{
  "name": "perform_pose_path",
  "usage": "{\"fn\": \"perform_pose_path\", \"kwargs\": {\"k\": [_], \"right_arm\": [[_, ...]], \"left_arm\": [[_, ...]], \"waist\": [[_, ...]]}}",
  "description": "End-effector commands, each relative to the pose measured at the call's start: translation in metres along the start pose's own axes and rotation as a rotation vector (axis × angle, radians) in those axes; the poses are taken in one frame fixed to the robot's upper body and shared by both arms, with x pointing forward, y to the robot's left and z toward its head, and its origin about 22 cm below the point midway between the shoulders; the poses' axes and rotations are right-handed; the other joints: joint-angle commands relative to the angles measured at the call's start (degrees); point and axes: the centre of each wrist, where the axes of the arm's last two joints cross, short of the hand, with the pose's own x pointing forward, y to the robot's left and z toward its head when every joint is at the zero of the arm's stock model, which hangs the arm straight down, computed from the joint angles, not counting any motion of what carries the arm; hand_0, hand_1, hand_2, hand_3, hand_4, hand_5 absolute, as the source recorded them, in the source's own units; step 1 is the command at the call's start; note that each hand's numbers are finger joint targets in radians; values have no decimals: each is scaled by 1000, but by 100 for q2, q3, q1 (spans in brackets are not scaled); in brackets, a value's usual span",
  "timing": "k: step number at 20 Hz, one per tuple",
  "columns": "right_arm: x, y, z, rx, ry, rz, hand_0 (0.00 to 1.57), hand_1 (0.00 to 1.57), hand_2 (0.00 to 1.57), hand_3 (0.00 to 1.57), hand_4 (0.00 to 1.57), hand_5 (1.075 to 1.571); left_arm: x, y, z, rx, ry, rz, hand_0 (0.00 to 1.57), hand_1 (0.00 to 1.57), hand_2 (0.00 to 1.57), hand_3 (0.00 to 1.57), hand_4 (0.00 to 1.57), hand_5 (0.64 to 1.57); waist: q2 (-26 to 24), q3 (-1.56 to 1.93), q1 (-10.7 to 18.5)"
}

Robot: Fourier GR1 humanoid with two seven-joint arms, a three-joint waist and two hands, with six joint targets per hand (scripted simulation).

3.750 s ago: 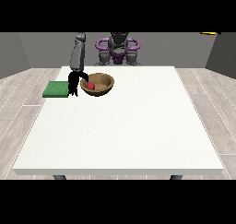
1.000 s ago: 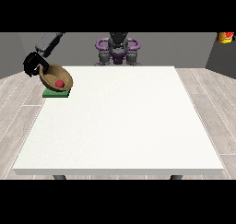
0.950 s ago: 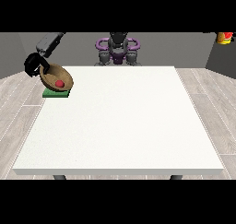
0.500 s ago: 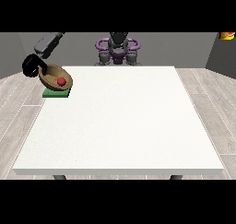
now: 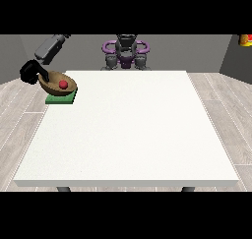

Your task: Pick the cup and pour the ball into the bowl, then pick the bowl and place it on the pad

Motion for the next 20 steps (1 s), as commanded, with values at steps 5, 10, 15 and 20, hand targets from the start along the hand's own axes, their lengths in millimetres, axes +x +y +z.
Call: {"fn": "perform_pose_path", "kwargs": {"k": [5,10,15,20], "right_arm": [[-2,21,0,-24,-80,-16,1385,1385,1336,721,0,1536],[2,20,-2,76,-43,90,194,194,412,787,0,1454],[-3,42,-1,91,29,142,0,0,0,0,0,1400],[44,22,-7,135,8,216,0,0,0,0,200,1375]], "left_arm": [[1,0,-1,-4,-28,6,0,0,0,0,1191,1564],[5,-1,-3,-14,-42,-8,0,0,0,0,1194,1569],[-17,-30,-5,-24,17,16,0,0,0,0,1190,1569],[-29,-22,3,-19,143,-2,0,0,0,0,1190,1569]], "waist": [[195,9,108],[243,8,199],[-265,7,177],[-829,1,-59]]}}
